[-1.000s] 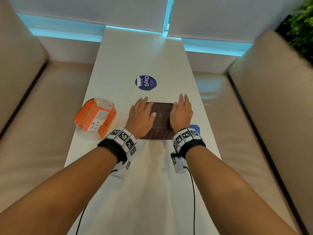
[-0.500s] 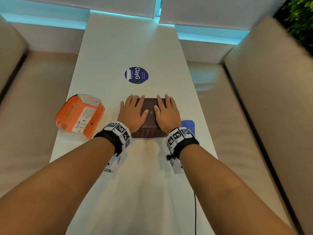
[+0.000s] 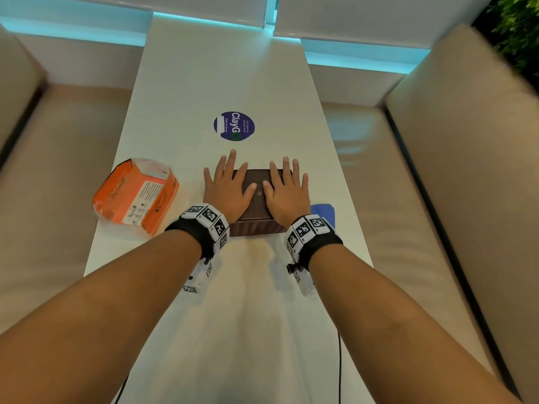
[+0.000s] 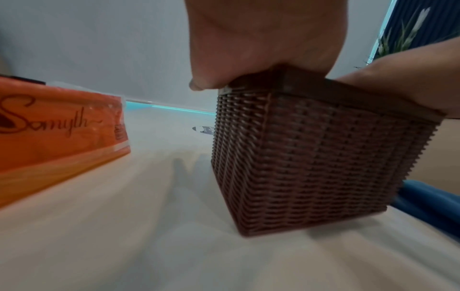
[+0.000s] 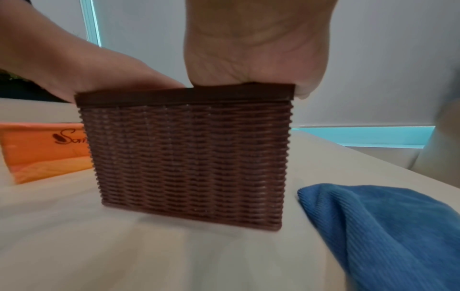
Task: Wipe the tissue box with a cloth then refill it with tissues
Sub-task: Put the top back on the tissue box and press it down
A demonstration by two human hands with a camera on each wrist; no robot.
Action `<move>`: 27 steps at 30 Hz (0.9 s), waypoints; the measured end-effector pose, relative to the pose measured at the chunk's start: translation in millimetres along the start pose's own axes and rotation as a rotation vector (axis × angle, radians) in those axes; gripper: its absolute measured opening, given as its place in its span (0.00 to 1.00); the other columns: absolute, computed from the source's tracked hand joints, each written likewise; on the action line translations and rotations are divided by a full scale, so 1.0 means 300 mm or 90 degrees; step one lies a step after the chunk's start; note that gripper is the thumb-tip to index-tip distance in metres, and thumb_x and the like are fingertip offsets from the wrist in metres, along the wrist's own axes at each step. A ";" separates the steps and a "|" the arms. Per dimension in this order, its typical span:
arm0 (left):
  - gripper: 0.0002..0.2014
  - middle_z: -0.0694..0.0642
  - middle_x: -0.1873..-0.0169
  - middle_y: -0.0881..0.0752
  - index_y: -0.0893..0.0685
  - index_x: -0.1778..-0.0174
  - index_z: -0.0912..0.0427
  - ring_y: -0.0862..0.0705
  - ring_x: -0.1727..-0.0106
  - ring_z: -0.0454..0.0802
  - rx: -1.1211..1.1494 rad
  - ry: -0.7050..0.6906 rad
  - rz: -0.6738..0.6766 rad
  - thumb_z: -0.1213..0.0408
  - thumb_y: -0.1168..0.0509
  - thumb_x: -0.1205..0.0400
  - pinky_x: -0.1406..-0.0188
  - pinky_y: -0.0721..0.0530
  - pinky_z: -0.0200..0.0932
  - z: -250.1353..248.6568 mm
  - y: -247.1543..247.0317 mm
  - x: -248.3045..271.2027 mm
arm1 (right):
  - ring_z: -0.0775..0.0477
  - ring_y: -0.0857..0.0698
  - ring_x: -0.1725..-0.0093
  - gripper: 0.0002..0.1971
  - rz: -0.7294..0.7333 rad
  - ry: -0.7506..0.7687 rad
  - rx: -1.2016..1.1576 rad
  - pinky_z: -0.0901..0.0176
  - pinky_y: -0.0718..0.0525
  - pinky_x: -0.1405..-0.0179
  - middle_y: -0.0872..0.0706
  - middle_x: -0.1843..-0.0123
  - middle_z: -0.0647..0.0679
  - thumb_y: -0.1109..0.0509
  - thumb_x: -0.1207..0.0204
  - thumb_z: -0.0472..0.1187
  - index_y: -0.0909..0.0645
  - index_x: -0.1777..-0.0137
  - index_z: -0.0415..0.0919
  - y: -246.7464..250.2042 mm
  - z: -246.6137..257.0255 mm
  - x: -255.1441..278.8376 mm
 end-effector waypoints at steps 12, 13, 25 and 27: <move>0.27 0.56 0.14 0.55 0.52 0.15 0.56 0.57 0.13 0.55 -0.019 0.047 0.042 0.53 0.58 0.10 0.17 0.57 0.66 -0.018 -0.008 -0.007 | 0.45 0.55 0.14 0.29 0.017 0.000 -0.008 0.45 0.57 0.15 0.51 0.13 0.43 0.54 0.14 0.49 0.50 0.16 0.38 0.005 0.022 0.000; 0.28 0.58 0.14 0.56 0.52 0.15 0.57 0.58 0.13 0.56 -0.019 0.054 0.017 0.53 0.57 0.10 0.17 0.57 0.65 -0.016 -0.010 0.000 | 0.44 0.56 0.14 0.30 -0.003 -0.001 -0.003 0.44 0.58 0.15 0.53 0.13 0.43 0.54 0.14 0.49 0.51 0.16 0.38 0.004 0.018 0.004; 0.41 0.65 0.15 0.48 0.64 0.16 0.59 0.40 0.16 0.62 0.390 0.265 0.011 0.47 0.44 0.14 0.19 0.38 0.54 0.063 -0.024 0.021 | 0.43 0.54 0.14 0.32 0.011 -0.079 -0.128 0.44 0.47 0.15 0.53 0.13 0.41 0.52 0.14 0.50 0.54 0.16 0.34 0.000 -0.018 0.006; 0.42 0.69 0.21 0.33 0.65 0.16 0.59 0.27 0.24 0.66 0.418 0.299 0.011 0.48 0.44 0.14 0.27 0.28 0.54 0.061 -0.022 0.035 | 0.43 0.55 0.14 0.32 0.033 -0.091 -0.138 0.45 0.48 0.15 0.56 0.13 0.41 0.53 0.14 0.48 0.57 0.16 0.34 -0.001 -0.009 0.014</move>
Point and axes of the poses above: each hand's wrist, its own x-axis away from the middle knuckle, its own y-axis out of the back of the hand, z = x × y, the point moved 6 cm from there along -x, towards the middle knuckle
